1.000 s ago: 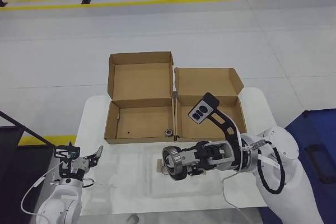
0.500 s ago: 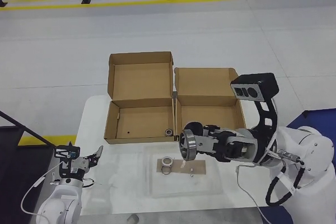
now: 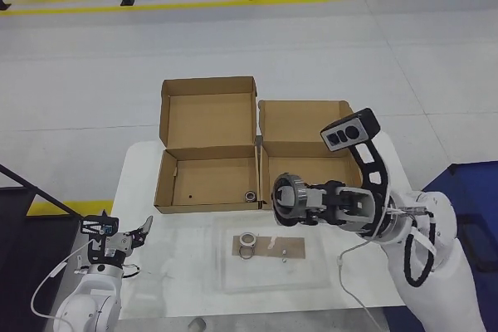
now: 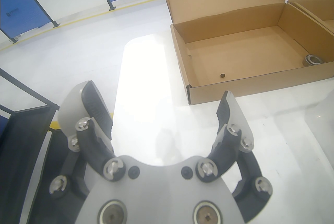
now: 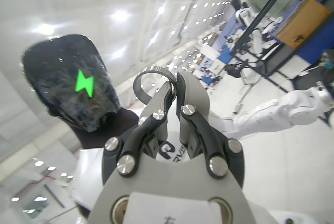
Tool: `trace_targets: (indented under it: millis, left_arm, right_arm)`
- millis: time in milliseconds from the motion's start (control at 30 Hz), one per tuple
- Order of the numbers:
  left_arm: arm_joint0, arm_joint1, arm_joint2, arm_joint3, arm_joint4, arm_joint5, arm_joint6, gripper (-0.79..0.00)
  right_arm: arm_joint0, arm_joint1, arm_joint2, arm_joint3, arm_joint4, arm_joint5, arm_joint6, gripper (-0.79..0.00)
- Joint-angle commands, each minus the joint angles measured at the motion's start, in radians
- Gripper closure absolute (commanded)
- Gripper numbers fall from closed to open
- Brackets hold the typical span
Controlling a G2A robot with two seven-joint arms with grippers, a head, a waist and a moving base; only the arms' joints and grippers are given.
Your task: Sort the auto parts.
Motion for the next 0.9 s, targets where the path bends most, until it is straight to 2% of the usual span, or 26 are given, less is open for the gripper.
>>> trace_targets:
  millis: [0,133,233,867]
  left_arm:
    - [0.000,0.000,0.000,0.000,0.000,0.000,0.000,-0.785]
    - [0.000,0.000,0.000,0.000,0.000,0.000,0.000,-0.785]
    - [0.000,0.000,0.000,0.000,0.000,0.000,0.000,-0.785]
    - [0.000,0.000,0.000,0.000,0.000,0.000,0.000,-0.785]
  right_arm:
    - [0.004,-0.003,-0.016,0.025,0.089,0.033,0.002,0.000]
    - [0.011,-0.010,-0.043,0.063,0.217,0.078,0.009,0.000]
    - [0.020,-0.014,-0.050,0.077,0.254,0.096,0.004,0.000]
    - [0.033,-0.015,-0.057,0.066,0.221,0.086,-0.004,0.000]
